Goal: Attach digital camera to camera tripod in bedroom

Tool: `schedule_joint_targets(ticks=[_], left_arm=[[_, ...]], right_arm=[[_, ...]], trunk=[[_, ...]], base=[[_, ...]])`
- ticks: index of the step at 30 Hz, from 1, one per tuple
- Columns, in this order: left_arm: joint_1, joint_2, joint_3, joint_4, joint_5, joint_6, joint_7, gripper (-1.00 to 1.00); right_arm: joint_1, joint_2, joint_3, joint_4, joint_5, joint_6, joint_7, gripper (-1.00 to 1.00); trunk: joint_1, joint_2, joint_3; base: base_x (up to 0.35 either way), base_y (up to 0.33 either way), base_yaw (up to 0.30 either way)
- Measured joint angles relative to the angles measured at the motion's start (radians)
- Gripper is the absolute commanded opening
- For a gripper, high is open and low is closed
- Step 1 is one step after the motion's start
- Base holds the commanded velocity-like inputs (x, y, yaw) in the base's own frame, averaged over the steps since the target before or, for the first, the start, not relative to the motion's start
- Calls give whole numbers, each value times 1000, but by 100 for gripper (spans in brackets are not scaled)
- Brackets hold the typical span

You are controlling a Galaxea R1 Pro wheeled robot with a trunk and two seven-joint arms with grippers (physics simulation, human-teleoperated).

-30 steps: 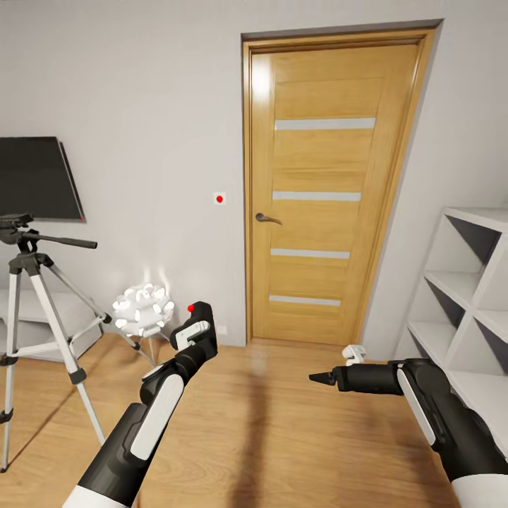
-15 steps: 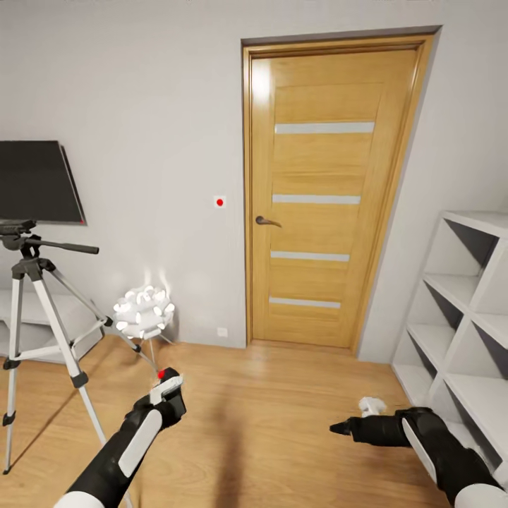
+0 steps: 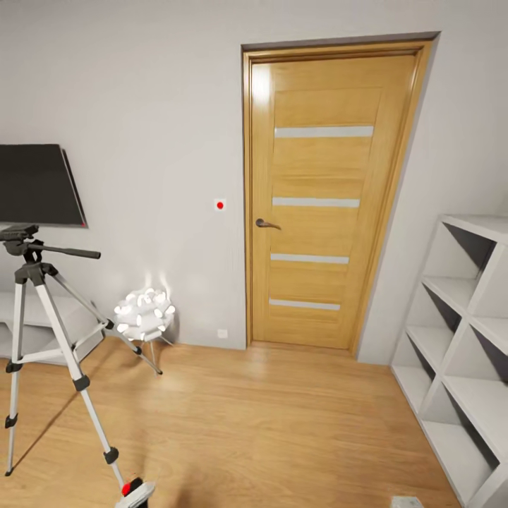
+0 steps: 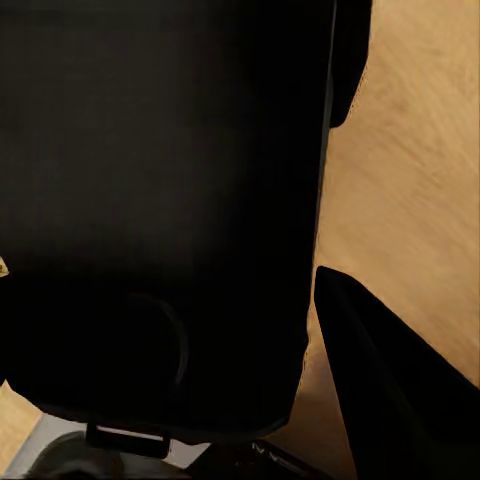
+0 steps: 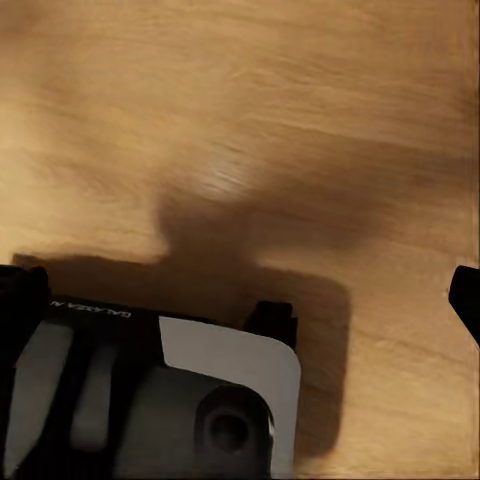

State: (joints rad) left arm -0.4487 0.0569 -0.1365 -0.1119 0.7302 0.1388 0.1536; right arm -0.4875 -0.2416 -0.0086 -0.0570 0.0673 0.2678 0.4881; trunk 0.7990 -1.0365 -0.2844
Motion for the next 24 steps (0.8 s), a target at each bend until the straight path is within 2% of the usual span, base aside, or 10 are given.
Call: schedule_joint_targets(ticks=[2, 3, 4, 5, 7, 12, 16, 24], left_arm=[[3, 1, -1, 57, -1, -51, -49, -100], [31, 1, -8, 92, -2, -89, -86, -100], [57, 1, 4, 108, -3, -95, -88, -100], [65, 0, -1, 101, -4, -100, -93, -100], [116, 0, 4, 110, -6, -111, -99, -100], [181, -5, 3, 112, -6, -117, -108, -100], [218, -10, 1, 112, -6, -119, -112, -100], [225, -11, -2, 112, -6, -118, -114, -100]], right_arm=[[1, 1, -1, 45, 3, -58, -59, 100], [4, 9, -1, 73, 6, -141, -158, 100], [8, 10, -1, 77, 6, -159, -178, 100], [14, 12, -1, 79, 7, -174, -193, 100], [75, 14, 0, 86, 9, -227, -235, 100], [162, 15, -1, 88, 10, -266, -254, 100], [190, 15, -3, 89, 8, -277, -260, 100], [231, 16, -3, 88, 7, -307, -261, 100]], trunk=[[-8, 14, 6], [-12, 21, 10], [-15, 28, 12], [-19, 35, 16], [-27, 49, 22], [-46, 84, 37], [-61, 112, 50], [-92, 168, 75]], base=[[0, 0, 0], [0, 0, 0], [0, 0, 0], [0, 0, 0], [0, 0, 0], [0, 0, 0], [0, 0, 0], [0, 0, 0]])
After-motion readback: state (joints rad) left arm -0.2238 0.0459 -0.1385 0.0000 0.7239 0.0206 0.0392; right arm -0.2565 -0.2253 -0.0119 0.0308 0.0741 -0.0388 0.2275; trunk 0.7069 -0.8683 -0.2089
